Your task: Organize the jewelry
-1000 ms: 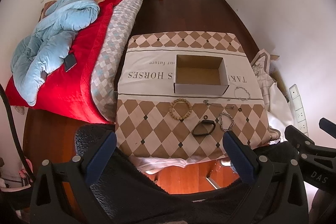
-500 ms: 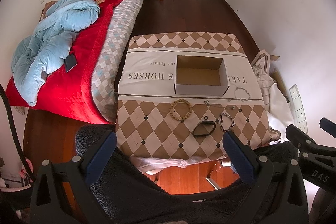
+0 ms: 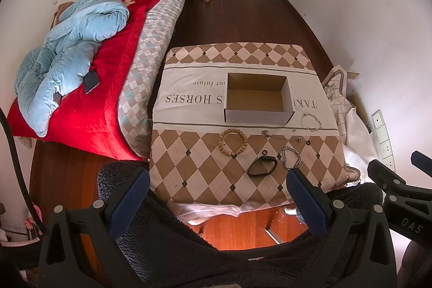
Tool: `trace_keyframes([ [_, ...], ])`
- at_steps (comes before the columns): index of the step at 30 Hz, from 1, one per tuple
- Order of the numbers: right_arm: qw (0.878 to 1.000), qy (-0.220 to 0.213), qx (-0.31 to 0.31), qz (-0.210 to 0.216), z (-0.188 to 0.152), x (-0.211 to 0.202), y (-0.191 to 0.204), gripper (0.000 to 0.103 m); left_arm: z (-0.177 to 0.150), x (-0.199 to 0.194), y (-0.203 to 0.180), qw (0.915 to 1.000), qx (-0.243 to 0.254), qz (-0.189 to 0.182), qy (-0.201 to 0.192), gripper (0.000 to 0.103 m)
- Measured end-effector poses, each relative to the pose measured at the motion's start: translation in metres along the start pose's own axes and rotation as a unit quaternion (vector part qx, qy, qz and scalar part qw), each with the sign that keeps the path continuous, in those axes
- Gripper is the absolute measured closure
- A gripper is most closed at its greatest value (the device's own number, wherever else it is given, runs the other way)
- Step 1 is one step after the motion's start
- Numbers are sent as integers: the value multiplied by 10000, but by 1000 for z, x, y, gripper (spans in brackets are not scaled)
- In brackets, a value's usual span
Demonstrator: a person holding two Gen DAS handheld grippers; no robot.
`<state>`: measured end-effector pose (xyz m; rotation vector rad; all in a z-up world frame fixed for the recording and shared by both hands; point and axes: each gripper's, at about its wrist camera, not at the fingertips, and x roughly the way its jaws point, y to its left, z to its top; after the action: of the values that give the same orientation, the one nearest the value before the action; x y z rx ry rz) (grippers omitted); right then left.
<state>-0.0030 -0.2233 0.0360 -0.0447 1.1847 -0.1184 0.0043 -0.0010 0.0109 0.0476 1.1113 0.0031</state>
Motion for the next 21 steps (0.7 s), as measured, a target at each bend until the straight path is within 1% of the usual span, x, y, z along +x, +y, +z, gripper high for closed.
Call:
trace_keyframes([
  [21, 10000, -19, -10, -3, 1, -2, 0, 0, 3, -3, 2, 10000, -13, 8, -24, 0],
])
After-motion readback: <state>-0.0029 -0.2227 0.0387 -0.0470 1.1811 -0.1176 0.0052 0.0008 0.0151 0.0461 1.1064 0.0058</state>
